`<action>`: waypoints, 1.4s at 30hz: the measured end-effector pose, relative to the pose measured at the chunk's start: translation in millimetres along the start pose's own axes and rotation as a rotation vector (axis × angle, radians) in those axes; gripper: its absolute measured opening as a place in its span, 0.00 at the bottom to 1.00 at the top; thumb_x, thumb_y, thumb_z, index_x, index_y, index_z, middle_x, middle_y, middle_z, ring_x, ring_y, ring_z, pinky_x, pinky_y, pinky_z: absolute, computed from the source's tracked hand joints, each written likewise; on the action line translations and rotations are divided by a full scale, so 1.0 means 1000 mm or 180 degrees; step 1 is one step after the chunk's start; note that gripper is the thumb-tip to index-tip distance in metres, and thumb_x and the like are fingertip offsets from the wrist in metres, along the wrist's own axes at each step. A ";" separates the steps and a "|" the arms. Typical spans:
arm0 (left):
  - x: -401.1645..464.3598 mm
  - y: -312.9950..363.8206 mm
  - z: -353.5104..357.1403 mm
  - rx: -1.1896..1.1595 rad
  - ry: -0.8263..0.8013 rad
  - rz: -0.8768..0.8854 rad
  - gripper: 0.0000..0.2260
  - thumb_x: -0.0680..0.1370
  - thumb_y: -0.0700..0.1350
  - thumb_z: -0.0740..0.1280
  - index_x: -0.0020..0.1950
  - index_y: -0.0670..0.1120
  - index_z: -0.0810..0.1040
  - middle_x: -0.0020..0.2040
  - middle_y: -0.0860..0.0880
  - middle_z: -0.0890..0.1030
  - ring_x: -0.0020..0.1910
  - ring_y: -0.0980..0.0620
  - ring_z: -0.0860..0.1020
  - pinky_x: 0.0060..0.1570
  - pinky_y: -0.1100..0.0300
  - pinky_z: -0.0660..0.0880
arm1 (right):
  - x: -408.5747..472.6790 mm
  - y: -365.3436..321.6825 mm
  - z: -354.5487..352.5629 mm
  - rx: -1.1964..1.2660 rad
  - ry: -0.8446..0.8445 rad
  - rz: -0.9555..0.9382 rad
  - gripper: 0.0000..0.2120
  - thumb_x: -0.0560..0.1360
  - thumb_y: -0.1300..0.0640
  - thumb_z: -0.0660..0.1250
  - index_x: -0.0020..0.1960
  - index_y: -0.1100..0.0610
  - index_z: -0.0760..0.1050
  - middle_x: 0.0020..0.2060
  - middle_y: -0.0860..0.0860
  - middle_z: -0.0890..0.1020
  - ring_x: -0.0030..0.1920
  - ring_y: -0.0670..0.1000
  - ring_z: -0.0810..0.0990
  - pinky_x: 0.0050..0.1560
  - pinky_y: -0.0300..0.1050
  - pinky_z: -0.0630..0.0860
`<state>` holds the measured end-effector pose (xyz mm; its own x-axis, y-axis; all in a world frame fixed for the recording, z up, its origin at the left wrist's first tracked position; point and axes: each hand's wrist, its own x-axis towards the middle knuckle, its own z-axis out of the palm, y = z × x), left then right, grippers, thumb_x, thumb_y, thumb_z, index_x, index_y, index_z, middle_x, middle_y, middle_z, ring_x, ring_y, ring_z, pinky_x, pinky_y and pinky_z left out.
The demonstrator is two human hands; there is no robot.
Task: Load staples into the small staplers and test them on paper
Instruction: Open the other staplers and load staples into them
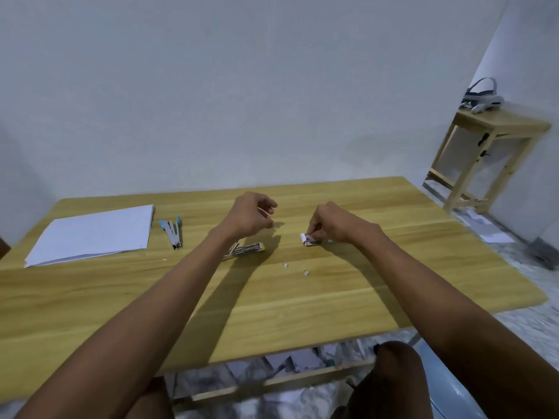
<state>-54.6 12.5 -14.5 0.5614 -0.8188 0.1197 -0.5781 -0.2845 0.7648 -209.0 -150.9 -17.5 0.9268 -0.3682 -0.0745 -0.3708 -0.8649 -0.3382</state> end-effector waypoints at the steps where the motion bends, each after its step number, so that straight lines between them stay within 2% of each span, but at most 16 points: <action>1: -0.003 -0.003 -0.002 0.0059 -0.0042 0.0010 0.17 0.69 0.30 0.73 0.57 0.39 0.81 0.46 0.45 0.82 0.36 0.53 0.77 0.38 0.69 0.75 | -0.002 0.000 -0.001 -0.0021 -0.0055 -0.0007 0.04 0.69 0.63 0.76 0.44 0.58 0.87 0.37 0.52 0.86 0.36 0.47 0.82 0.34 0.37 0.73; 3: -0.008 -0.007 -0.002 0.0208 -0.0152 0.0008 0.15 0.69 0.32 0.74 0.54 0.41 0.83 0.46 0.45 0.83 0.37 0.53 0.78 0.41 0.65 0.74 | -0.005 -0.001 -0.003 -0.0033 -0.0086 -0.0007 0.03 0.69 0.62 0.77 0.44 0.58 0.86 0.36 0.51 0.86 0.35 0.46 0.79 0.34 0.36 0.73; 6: -0.013 -0.017 -0.003 0.0365 -0.0137 -0.0083 0.11 0.70 0.40 0.77 0.51 0.44 0.83 0.44 0.47 0.82 0.41 0.52 0.79 0.44 0.63 0.71 | -0.008 -0.003 -0.005 -0.0154 -0.0134 0.0008 0.02 0.71 0.59 0.75 0.41 0.58 0.85 0.38 0.52 0.86 0.36 0.47 0.79 0.38 0.42 0.75; 9: -0.022 -0.028 -0.017 0.0442 -0.0018 -0.0375 0.19 0.68 0.54 0.79 0.54 0.46 0.82 0.47 0.50 0.81 0.45 0.53 0.78 0.43 0.61 0.70 | -0.010 -0.003 -0.008 -0.0206 -0.0208 0.0056 0.02 0.73 0.59 0.73 0.42 0.55 0.81 0.39 0.50 0.84 0.39 0.48 0.79 0.43 0.45 0.77; 11: -0.031 -0.036 -0.032 0.0618 -0.0166 -0.0564 0.26 0.64 0.59 0.79 0.56 0.49 0.81 0.50 0.51 0.80 0.48 0.52 0.78 0.44 0.59 0.71 | -0.009 -0.003 -0.010 -0.0161 -0.0168 0.0108 0.01 0.73 0.61 0.71 0.45 0.57 0.80 0.40 0.50 0.83 0.41 0.49 0.80 0.42 0.44 0.76; 13: -0.041 -0.045 -0.044 0.0881 -0.0491 -0.0711 0.27 0.63 0.58 0.81 0.57 0.49 0.80 0.51 0.51 0.79 0.51 0.50 0.78 0.49 0.57 0.73 | -0.007 -0.004 -0.011 -0.0155 -0.0086 0.0084 0.03 0.75 0.62 0.69 0.48 0.58 0.81 0.40 0.50 0.81 0.42 0.51 0.80 0.41 0.42 0.75; 15: -0.051 -0.056 -0.049 0.0859 -0.0567 -0.0697 0.20 0.63 0.50 0.82 0.52 0.47 0.83 0.48 0.51 0.82 0.49 0.51 0.80 0.49 0.57 0.76 | -0.005 -0.009 -0.011 -0.0133 0.0021 0.0015 0.04 0.75 0.62 0.69 0.50 0.58 0.81 0.39 0.49 0.79 0.42 0.51 0.79 0.39 0.39 0.72; 17: -0.061 -0.064 -0.049 0.0664 -0.0336 -0.0492 0.11 0.65 0.44 0.81 0.44 0.48 0.84 0.42 0.51 0.84 0.42 0.53 0.80 0.44 0.60 0.75 | -0.002 -0.019 -0.008 -0.0005 0.0128 -0.0136 0.03 0.76 0.59 0.70 0.49 0.57 0.82 0.39 0.48 0.78 0.42 0.49 0.78 0.38 0.37 0.70; 19: -0.069 -0.067 -0.044 0.0453 -0.0026 -0.0234 0.09 0.67 0.41 0.80 0.42 0.51 0.84 0.39 0.50 0.85 0.38 0.55 0.79 0.41 0.63 0.74 | 0.002 -0.031 -0.004 0.0106 0.0174 -0.0336 0.04 0.76 0.57 0.72 0.48 0.57 0.83 0.40 0.48 0.82 0.43 0.49 0.80 0.41 0.37 0.73; 21: -0.078 -0.073 -0.038 0.0207 0.0223 -0.0071 0.08 0.69 0.41 0.79 0.45 0.51 0.85 0.40 0.49 0.85 0.36 0.57 0.78 0.37 0.69 0.74 | 0.008 -0.047 0.006 0.0288 0.0170 -0.0508 0.05 0.74 0.57 0.74 0.48 0.58 0.84 0.42 0.50 0.85 0.43 0.48 0.82 0.44 0.39 0.76; 23: -0.085 -0.077 -0.032 0.0078 0.0303 0.0015 0.08 0.72 0.41 0.77 0.47 0.51 0.85 0.40 0.51 0.85 0.36 0.56 0.79 0.37 0.70 0.74 | 0.013 -0.064 0.016 0.0416 0.0198 -0.0632 0.07 0.73 0.58 0.76 0.49 0.59 0.85 0.42 0.51 0.85 0.42 0.48 0.81 0.44 0.39 0.76; 26: -0.086 -0.079 -0.028 0.0296 0.0253 0.0156 0.09 0.74 0.43 0.74 0.50 0.55 0.81 0.42 0.59 0.82 0.39 0.55 0.80 0.41 0.61 0.75 | 0.021 -0.083 0.029 0.0421 0.0237 -0.0810 0.07 0.74 0.58 0.74 0.49 0.61 0.85 0.41 0.52 0.85 0.41 0.49 0.81 0.44 0.41 0.75; 29: -0.084 -0.082 -0.026 0.0481 0.0245 0.0210 0.08 0.75 0.43 0.73 0.50 0.54 0.80 0.43 0.59 0.80 0.40 0.54 0.79 0.43 0.57 0.75 | 0.025 -0.093 0.043 0.0328 0.0183 -0.0949 0.06 0.75 0.59 0.72 0.50 0.60 0.85 0.43 0.54 0.86 0.44 0.51 0.82 0.49 0.46 0.77; 34: -0.083 -0.085 -0.025 0.0414 0.0347 0.0174 0.08 0.74 0.43 0.74 0.50 0.53 0.81 0.39 0.60 0.80 0.39 0.53 0.80 0.40 0.60 0.74 | 0.030 -0.095 0.049 0.0490 0.0162 -0.0866 0.05 0.72 0.59 0.76 0.47 0.58 0.85 0.38 0.49 0.84 0.36 0.44 0.79 0.39 0.37 0.73; 37: -0.082 -0.086 -0.026 0.0353 0.0363 0.0103 0.08 0.73 0.44 0.75 0.49 0.53 0.81 0.38 0.60 0.80 0.39 0.53 0.80 0.37 0.62 0.71 | 0.032 -0.095 0.047 0.0561 0.0064 -0.0840 0.06 0.71 0.59 0.77 0.46 0.59 0.85 0.36 0.50 0.84 0.36 0.44 0.80 0.38 0.37 0.74; 42: -0.081 -0.087 -0.025 0.0260 0.0443 0.0016 0.08 0.72 0.44 0.76 0.48 0.52 0.83 0.37 0.61 0.80 0.38 0.56 0.79 0.38 0.62 0.71 | 0.037 -0.099 0.048 0.0466 -0.0023 -0.0841 0.07 0.70 0.60 0.78 0.47 0.60 0.86 0.38 0.51 0.86 0.38 0.46 0.82 0.40 0.38 0.76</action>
<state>-35.2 115.8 -75.0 0.6317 -0.7449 0.2144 -0.6242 -0.3249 0.7105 -134.8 -62.6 -32.3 0.9906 -0.1340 0.0277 -0.1046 -0.8719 -0.4784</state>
